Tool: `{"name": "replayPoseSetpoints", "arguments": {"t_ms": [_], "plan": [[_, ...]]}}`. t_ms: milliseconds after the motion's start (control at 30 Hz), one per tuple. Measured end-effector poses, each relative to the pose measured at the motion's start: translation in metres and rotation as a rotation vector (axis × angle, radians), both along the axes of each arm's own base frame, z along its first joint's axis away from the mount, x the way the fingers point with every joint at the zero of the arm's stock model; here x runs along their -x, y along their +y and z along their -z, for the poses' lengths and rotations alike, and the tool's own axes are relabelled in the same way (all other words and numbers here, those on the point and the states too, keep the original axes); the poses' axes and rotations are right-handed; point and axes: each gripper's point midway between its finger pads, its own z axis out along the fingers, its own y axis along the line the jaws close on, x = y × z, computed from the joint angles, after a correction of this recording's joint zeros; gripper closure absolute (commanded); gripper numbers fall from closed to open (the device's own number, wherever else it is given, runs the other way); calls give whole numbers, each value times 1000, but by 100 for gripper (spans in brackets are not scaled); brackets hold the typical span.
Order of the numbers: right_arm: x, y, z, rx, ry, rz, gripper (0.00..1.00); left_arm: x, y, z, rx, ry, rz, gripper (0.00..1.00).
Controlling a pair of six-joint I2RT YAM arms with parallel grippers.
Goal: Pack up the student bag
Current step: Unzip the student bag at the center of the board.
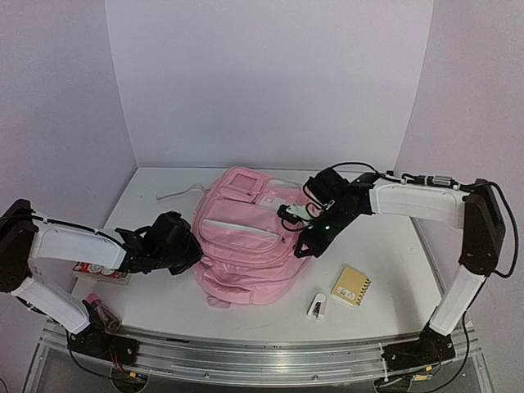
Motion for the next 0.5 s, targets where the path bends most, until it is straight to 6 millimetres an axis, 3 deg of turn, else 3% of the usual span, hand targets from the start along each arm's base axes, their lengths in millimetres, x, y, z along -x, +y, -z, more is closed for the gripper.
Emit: {"name": "replayPoseSetpoints", "arguments": {"t_ms": [233,367,500], "plan": [[34,26,-9,-24,34,-78,100,1,-3,2,-6,-4,-25,100],[47,46,-2,54,14,-72,100,2,-2,3,-15,-14,-46,100],[59,81,3,62,-21,-51,100,5,-5,3,-15,-19,-53,100]]}}
